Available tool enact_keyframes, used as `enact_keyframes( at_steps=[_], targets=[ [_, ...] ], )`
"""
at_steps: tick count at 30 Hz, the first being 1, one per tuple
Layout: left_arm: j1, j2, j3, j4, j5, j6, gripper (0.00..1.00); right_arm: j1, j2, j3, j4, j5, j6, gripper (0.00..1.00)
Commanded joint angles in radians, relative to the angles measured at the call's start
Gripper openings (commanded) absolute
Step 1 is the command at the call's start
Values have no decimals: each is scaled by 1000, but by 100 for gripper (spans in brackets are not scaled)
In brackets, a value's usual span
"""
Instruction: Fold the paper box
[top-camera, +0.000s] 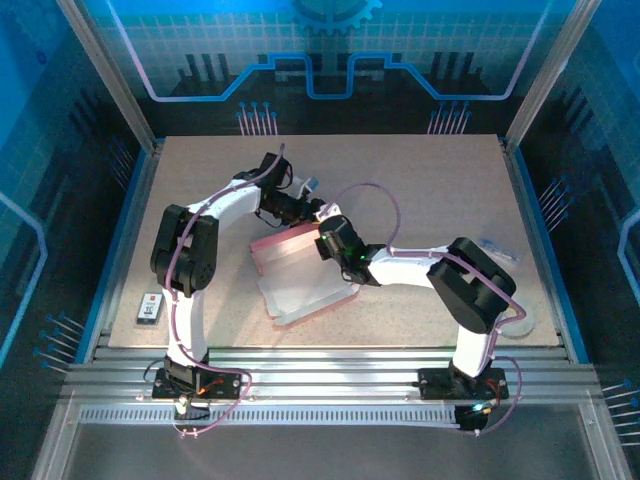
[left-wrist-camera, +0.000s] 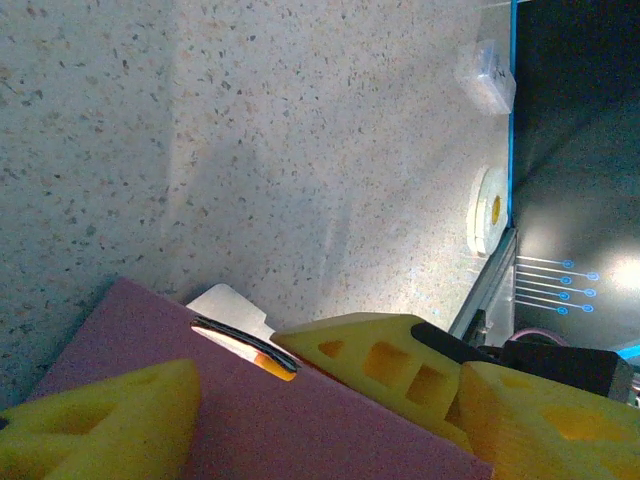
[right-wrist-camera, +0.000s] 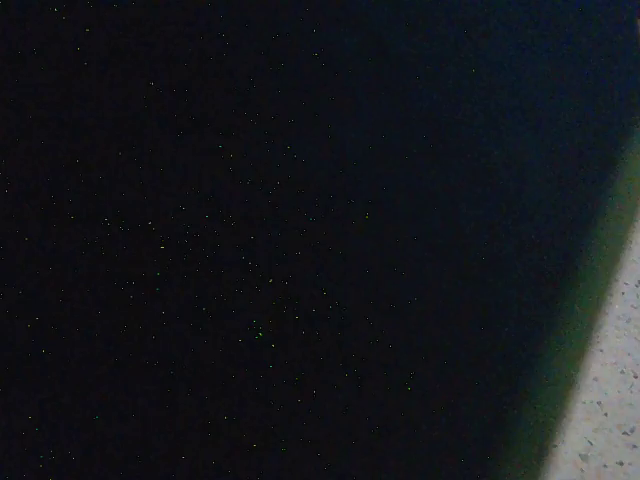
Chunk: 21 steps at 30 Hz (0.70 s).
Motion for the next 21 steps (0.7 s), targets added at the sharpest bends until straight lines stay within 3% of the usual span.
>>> enact_keyframes(
  at_steps=[1,5,8,13,21],
  targets=[
    [-37,0,17,-117,19,6,68,-12,50,14,-81,116,-60,7],
    [-37,-4,22,-126,-9,15,69,-15,24,-16,-31,-38,-66,14],
    [-38,-10,22,-128,-51,16,70,-19,-7,-41,-25,-126,-46,26],
    [-36,-28,24,-138,-117,24,73,-21,-62,-79,-26,-180,-14,34],
    [-31,-83,15,-125,-190,31,86,-18,-223,-231,3,-261,49,48]
  ],
)
